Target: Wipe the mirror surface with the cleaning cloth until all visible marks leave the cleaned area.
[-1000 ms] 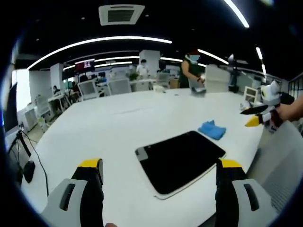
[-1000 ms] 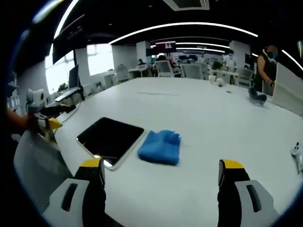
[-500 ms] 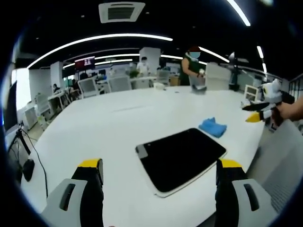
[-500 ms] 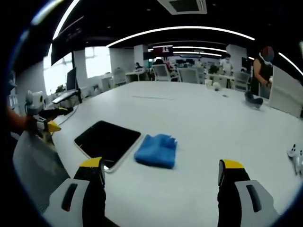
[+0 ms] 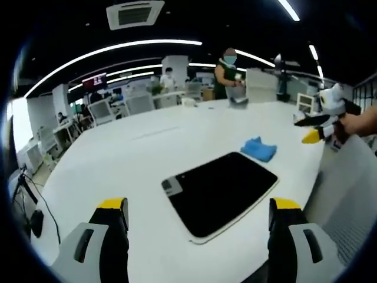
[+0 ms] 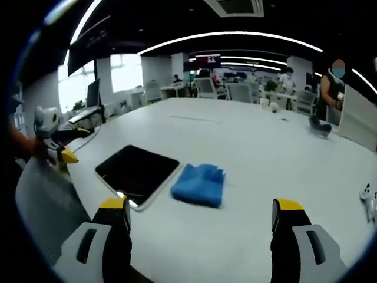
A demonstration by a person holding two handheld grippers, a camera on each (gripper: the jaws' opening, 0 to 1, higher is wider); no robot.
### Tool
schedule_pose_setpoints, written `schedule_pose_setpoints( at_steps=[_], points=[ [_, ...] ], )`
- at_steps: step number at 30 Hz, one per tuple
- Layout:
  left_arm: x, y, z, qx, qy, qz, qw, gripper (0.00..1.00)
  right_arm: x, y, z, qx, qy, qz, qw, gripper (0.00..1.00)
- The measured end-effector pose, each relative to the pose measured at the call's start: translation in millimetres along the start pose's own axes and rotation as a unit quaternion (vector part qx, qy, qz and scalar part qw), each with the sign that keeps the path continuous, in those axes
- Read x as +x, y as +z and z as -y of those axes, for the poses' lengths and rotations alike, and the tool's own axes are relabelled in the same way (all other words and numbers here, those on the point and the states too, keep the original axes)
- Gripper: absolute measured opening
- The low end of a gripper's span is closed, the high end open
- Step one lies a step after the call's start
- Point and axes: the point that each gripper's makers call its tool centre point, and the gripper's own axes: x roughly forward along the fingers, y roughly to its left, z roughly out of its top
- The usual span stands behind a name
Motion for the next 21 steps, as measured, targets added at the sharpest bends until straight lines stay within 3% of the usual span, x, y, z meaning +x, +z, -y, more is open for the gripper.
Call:
schedule_pose_setpoints(
  at_steps=[3, 9, 14, 18, 21],
  points=[
    [-4, 0.9, -8.9, -0.004, 0.018, 0.006, 0.9998, 1.0, 2, -3.0, -16, -0.032, 0.022, -0.012, 0.9992, 1.0],
    [-4, -0.4, -11.1, -0.006, 0.02, 0.005, 0.9998, 1.0, 0, -5.5, -12, -0.017, 0.015, -0.016, 0.9996, 1.0],
    [0, -4.1, -10.4, -0.003, 0.022, -0.019, 0.9996, 1.0, -1, -7.4, -6, -0.007, 0.008, -0.018, 0.9998, 1.0],
    [0, 10.9, -7.5, -0.015, 0.016, 0.008, 0.9997, 1.0, -4, -8.1, -2, 0.006, -0.001, -0.015, 0.9999, 1.0],
    [1, 3.6, -12.8, 0.0, 0.032, -0.003, 0.9995, 1.0, -4, -9.1, -1, 0.009, -0.004, -0.017, 0.9998, 1.0]
  ],
)
